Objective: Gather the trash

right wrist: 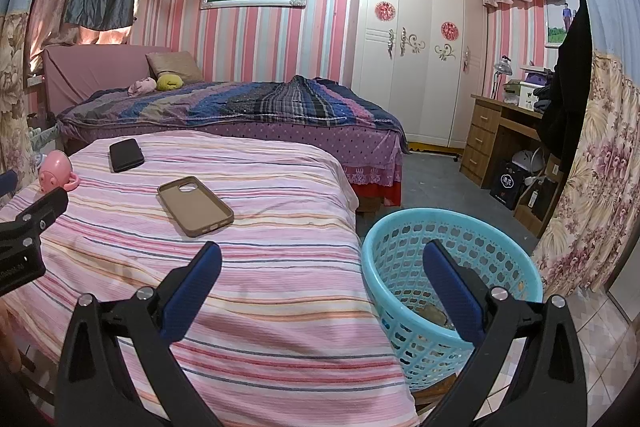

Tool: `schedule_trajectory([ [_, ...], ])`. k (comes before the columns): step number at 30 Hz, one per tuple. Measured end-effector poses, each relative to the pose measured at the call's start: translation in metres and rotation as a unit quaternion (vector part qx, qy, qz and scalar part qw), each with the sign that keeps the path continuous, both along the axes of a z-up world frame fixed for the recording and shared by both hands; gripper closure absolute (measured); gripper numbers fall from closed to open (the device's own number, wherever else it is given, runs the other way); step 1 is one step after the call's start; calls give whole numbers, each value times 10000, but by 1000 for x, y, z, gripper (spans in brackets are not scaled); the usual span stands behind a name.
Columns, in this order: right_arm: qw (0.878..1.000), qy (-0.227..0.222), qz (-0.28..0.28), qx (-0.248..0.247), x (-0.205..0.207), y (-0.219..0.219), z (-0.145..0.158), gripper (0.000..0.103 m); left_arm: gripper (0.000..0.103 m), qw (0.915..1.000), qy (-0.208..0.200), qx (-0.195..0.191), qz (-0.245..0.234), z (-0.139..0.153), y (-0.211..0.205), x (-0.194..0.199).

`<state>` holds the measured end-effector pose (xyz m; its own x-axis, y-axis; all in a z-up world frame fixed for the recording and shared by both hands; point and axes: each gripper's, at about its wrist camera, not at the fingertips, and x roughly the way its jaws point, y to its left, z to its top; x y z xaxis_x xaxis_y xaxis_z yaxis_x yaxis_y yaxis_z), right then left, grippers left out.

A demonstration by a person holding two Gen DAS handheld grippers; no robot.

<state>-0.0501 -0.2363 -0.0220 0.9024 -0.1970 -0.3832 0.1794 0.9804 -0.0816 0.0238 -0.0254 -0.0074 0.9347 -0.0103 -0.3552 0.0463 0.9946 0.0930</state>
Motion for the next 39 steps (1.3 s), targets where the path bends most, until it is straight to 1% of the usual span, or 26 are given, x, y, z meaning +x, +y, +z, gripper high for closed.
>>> schedule_trajectory([
  [39,10000,8,-12,-11,1,0,-1,5,6,10000,4,11,-29,3,-1,-1],
])
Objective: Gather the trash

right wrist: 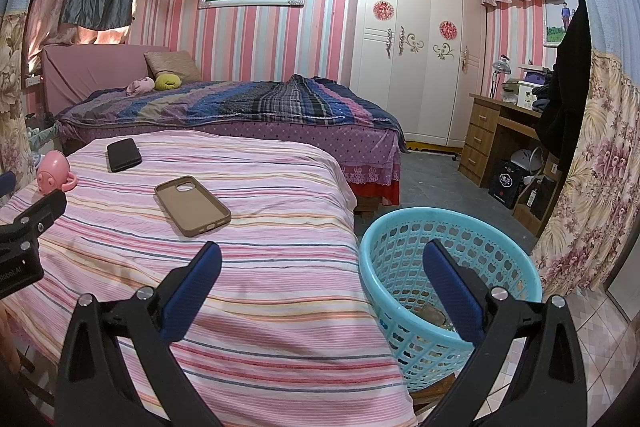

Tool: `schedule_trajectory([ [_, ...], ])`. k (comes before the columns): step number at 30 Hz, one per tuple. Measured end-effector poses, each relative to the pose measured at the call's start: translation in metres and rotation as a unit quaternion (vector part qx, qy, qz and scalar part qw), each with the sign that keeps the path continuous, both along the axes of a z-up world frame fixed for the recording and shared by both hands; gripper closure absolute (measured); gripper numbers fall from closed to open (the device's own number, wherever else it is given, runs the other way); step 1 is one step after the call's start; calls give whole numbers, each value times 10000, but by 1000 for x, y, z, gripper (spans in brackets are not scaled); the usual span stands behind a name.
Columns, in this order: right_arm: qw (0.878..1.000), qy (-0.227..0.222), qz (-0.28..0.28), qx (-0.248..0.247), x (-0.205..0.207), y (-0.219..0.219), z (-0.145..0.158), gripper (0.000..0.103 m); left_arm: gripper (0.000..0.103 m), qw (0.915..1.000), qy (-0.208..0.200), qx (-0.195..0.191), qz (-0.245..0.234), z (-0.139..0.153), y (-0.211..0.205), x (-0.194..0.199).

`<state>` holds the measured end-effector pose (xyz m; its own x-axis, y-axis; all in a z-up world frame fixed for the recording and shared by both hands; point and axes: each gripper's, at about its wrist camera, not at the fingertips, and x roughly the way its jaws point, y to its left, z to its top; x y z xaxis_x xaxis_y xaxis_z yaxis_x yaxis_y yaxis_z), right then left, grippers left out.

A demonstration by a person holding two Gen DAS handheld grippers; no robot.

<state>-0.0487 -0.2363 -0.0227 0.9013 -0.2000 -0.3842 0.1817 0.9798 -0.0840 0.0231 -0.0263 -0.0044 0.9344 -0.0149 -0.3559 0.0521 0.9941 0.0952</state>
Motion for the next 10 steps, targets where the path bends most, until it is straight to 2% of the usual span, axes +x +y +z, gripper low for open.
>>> schedule_trajectory([
  [10,10000,4,1,-5,0,0,0,5,6,10000,73,-65,-17,-1,0,1],
])
